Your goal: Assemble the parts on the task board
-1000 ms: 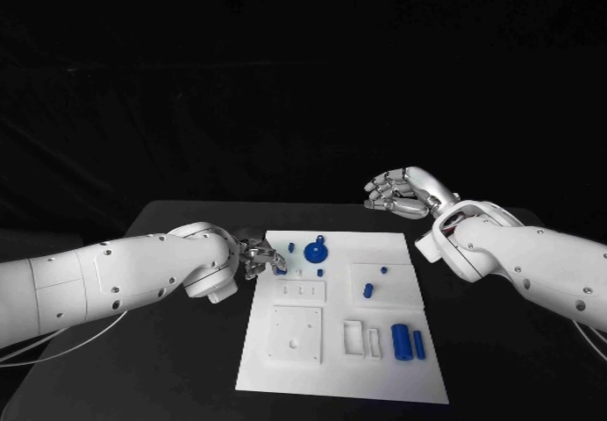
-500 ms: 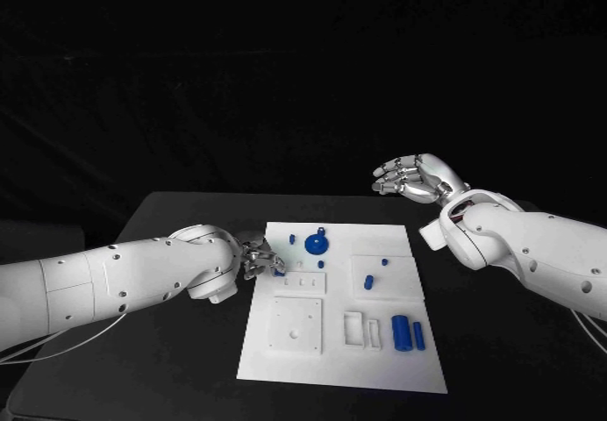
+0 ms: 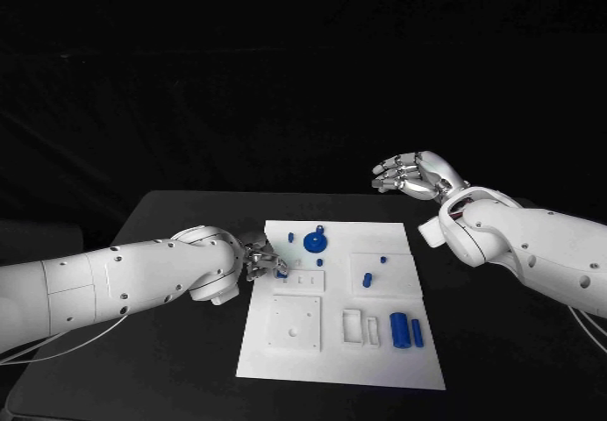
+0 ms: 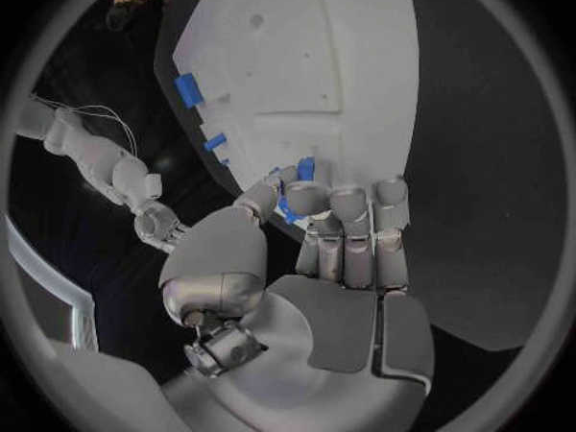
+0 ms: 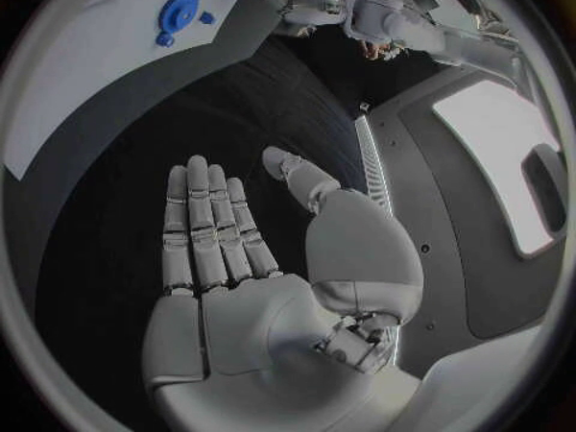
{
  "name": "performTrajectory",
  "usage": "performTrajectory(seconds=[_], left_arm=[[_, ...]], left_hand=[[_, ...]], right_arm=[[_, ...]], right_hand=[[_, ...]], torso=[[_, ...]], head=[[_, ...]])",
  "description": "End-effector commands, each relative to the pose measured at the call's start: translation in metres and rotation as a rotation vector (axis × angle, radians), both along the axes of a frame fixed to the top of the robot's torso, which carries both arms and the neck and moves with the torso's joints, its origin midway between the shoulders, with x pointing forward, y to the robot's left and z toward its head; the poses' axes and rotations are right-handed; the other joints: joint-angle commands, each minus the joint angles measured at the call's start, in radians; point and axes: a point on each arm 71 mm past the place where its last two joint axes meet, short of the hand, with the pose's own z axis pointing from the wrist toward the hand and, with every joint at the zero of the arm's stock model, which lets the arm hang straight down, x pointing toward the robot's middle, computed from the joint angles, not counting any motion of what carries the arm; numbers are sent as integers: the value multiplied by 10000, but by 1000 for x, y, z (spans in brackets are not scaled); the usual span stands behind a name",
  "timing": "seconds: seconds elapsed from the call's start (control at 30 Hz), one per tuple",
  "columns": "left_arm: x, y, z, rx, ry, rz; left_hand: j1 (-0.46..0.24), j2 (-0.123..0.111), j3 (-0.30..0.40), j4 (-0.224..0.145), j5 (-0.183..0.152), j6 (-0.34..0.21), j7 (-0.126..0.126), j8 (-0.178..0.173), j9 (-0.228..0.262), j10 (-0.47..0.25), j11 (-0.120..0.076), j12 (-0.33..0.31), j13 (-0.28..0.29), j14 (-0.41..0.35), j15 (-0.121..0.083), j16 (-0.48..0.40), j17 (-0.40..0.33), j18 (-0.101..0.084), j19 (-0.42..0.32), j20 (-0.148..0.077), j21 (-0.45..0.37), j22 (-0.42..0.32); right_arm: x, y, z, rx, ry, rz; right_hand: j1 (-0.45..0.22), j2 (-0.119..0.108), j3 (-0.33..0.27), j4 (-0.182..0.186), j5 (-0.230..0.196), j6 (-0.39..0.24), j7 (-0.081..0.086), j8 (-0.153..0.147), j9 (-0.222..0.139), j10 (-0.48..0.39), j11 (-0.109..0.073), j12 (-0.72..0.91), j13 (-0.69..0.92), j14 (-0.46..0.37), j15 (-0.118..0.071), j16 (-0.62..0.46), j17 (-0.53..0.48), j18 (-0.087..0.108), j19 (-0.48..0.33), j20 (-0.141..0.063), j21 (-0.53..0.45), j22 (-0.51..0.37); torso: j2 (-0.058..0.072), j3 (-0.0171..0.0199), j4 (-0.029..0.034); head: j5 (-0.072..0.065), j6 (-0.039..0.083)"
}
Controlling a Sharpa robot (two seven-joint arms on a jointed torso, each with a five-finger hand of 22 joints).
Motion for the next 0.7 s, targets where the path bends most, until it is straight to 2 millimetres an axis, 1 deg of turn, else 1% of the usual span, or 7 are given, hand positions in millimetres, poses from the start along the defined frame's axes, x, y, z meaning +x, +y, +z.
performTrajectory(seconds=[0.03,0.1,0.2,0.27,0.43,0.6,0.7], left_arm=[[-2,-5,0,-175,92,-167],[-2,-8,0,-194,113,-228],[-3,-10,0,-246,130,-283],[-4,-13,1,-282,126,-350],[-6,-17,1,-314,150,-456],[-6,-24,1,-331,208,-629],[-5,-28,1,-336,208,-697]], left_hand=[[-26,93,68,-13,35,1519,-905,66,2236,-278,-251,70,19,167,-274,60,14,67,89,-1248,37,12],[-29,98,69,-13,37,1520,-905,65,2239,-278,-252,71,21,167,-274,62,14,67,90,-1249,37,13],[-37,103,68,-11,40,1522,-906,65,2245,-278,-252,74,26,167,-275,65,13,67,90,-1249,38,15],[-52,112,66,-6,41,1526,-907,65,2254,-278,-253,78,32,168,-275,71,13,65,91,-1249,39,18],[-62,125,67,-4,45,1529,-908,64,2263,-279,-254,82,39,169,-276,76,12,65,92,-1250,40,20],[-72,133,67,-2,47,1530,-909,63,2270,-280,-255,85,43,168,-277,79,11,65,92,-1250,41,22],[-96,146,63,8,40,1530,-907,59,2281,-281,-254,87,50,166,-277,83,9,63,91,-1250,40,25]], right_arm=[[0,3,0,54,72,190],[0,2,0,50,81,180],[0,2,0,46,87,162],[0,2,0,46,98,171],[1,2,0,34,136,162],[1,3,-1,28,172,176],[1,3,-1,27,187,186]], right_hand=[[-6,126,-51,-16,0,22,-3,62,-12,94,-7,-48,-21,66,5,-61,-13,136,33,20,-45,-14],[-9,127,-55,-13,-3,21,-2,62,-15,103,-7,-63,-29,68,6,-65,-17,136,35,20,-48,-15],[-10,127,-57,-14,-5,21,-2,62,-17,108,-7,-74,-34,68,7,-69,-20,136,35,21,-51,-16],[-11,125,-60,-14,-7,20,-1,61,-19,114,-6,-86,-40,69,7,-73,-23,136,34,21,-54,-17],[-15,124,-65,-13,-8,17,0,60,-24,126,-5,-109,-50,69,9,-81,-29,136,33,22,-61,-19],[-21,126,-71,-10,-12,16,1,59,-28,134,-3,-132,-61,69,11,-89,-34,136,31,24,-67,-21],[-22,128,-73,-10,-13,14,1,58,-30,137,-3,-139,-64,68,12,-92,-36,137,30,24,-70,-22]], torso=[[5,2,-16],[-1,7,-20],[-2,6,-19],[1,8,1],[-1,3,6],[-4,21,-2],[-3,7,1]], head=[[-15,-1],[-20,-4],[-42,-9],[-55,-5],[-90,-8],[-82,3],[-90,9]])
